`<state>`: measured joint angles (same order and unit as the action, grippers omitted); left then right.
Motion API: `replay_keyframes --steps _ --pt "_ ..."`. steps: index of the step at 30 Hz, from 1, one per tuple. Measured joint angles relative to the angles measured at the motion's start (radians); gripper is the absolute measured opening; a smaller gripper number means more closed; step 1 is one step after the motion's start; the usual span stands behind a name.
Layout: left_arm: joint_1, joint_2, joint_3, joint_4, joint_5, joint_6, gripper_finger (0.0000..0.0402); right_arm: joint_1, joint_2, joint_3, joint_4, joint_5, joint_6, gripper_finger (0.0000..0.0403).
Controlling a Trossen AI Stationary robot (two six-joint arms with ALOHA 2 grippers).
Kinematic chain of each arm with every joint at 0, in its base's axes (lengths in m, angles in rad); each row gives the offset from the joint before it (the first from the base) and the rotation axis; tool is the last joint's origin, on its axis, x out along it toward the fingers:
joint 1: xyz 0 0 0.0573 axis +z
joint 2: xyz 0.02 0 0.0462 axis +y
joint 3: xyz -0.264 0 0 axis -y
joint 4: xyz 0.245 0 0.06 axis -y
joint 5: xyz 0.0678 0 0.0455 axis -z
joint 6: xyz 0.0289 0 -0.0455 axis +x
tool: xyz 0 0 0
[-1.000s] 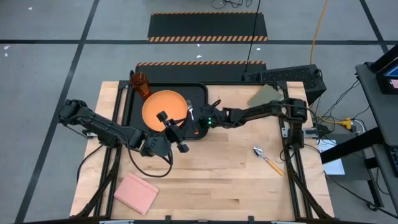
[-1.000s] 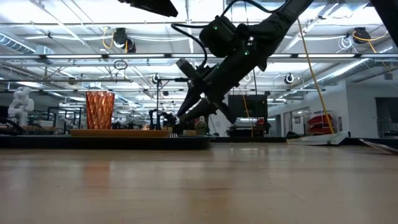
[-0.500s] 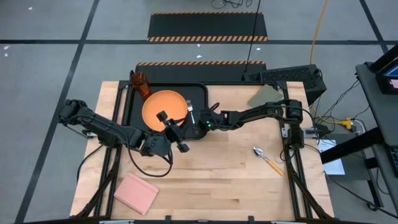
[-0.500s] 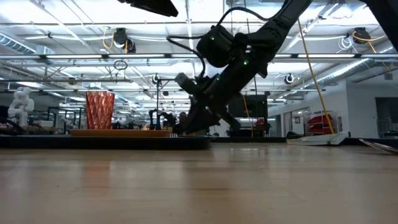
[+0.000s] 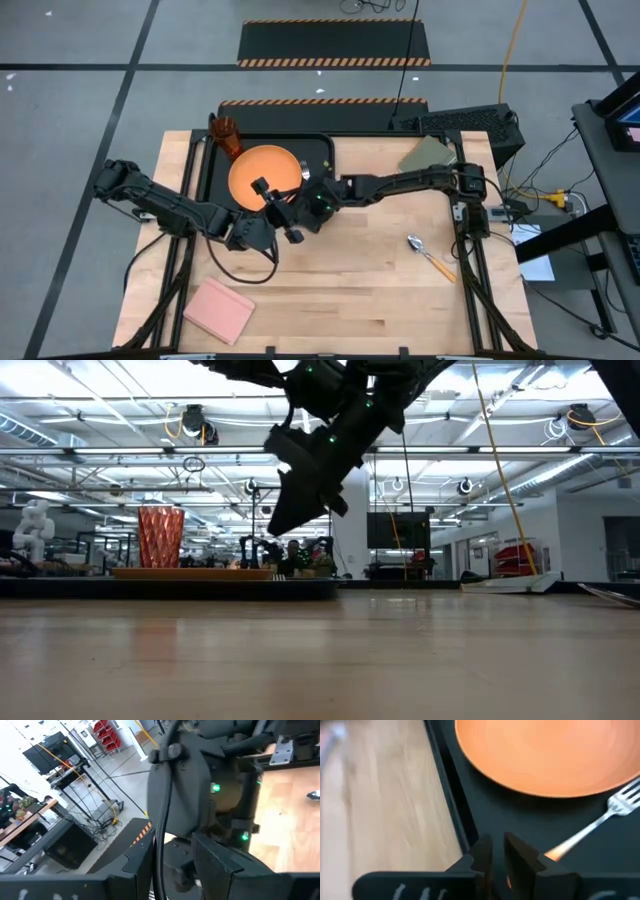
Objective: Pick and place plate/cup/fork/spoon on tray
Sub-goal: Put the orange fork on the black tray
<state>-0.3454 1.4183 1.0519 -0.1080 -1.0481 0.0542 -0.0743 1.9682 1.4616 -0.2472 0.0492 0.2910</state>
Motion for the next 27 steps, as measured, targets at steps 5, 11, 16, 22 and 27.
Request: replay_keyframes --steps 5,11,16,22,27 --pt "-0.004 0.001 0.000 -0.001 0.006 -0.002 0.0136 -0.032 0.013 -0.027 -0.016 -0.083 -0.207 0.0040" --pt "-0.005 0.001 0.000 0.004 0.007 0.009 0.0136 -0.066 0.075 -0.053 0.010 -0.181 -0.334 0.0040" --pt "-0.005 0.001 0.000 -0.004 0.001 0.021 0.0136 -0.078 0.102 -0.054 0.009 -0.182 -0.413 0.0040" --pt "-0.002 0.001 0.000 -0.011 0.000 0.024 0.0136 -0.093 0.103 -0.054 -0.011 -0.180 -0.510 0.0040" --pt "-0.002 0.001 0.000 -0.024 0.000 0.030 0.0136 -0.110 0.109 -0.053 -0.004 -0.180 -0.536 0.0040"
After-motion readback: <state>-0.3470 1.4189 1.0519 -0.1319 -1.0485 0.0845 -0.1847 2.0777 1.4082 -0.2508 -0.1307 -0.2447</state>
